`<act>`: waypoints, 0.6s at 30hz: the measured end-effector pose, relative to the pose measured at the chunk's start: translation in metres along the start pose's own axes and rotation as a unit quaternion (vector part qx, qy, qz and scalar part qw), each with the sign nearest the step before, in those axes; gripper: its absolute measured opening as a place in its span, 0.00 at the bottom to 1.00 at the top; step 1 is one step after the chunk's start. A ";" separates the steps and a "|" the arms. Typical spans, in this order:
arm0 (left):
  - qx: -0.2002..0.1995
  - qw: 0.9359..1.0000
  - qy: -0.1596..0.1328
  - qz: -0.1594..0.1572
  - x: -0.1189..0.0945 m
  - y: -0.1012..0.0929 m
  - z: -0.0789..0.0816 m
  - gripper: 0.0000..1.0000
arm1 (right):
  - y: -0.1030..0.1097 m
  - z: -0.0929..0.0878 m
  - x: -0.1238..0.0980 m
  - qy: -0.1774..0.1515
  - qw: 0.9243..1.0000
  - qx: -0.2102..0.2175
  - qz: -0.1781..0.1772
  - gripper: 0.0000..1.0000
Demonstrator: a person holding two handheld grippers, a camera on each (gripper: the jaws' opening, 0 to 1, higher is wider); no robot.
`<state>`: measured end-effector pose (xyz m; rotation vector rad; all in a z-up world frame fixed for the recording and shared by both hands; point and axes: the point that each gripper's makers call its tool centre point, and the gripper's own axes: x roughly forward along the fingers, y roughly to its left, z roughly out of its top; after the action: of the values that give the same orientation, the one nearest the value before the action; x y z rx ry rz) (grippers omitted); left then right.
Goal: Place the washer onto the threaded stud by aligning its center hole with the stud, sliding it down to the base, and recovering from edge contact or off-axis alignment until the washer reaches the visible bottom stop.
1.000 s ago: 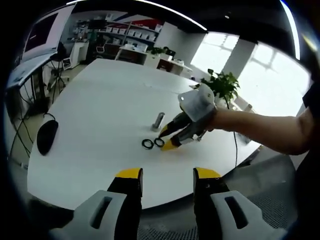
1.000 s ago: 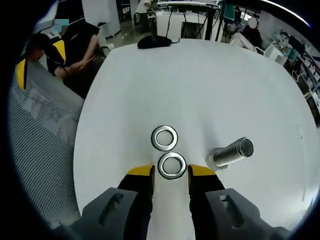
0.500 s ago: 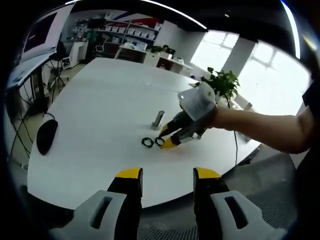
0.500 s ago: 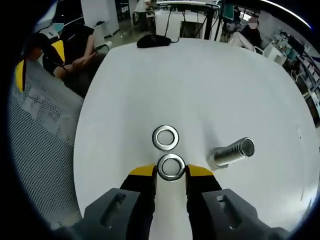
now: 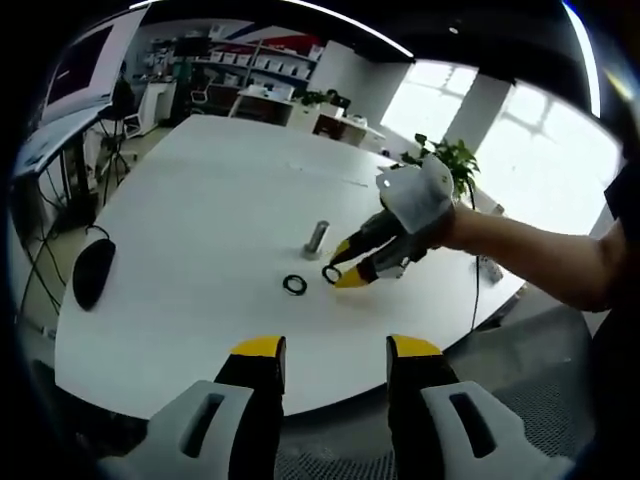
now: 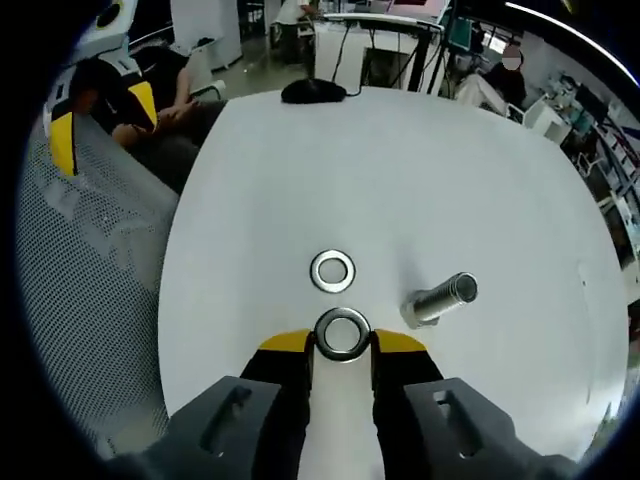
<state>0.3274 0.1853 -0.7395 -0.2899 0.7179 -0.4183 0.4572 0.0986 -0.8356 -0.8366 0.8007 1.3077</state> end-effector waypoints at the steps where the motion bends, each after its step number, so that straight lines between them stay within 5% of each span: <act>1: 0.000 1.000 0.000 0.000 0.000 0.000 0.000 0.38 | -0.001 0.000 -0.002 -0.001 1.000 0.001 -0.002 0.23; 18: 0.002 1.000 0.001 0.000 0.000 0.000 -0.001 0.38 | -0.028 0.018 -0.042 -0.045 0.997 0.003 -0.061 0.23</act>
<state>0.3268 0.1850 -0.7399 -0.2863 0.7197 -0.4197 0.4812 0.0920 -0.7880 -0.8036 0.6734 1.2252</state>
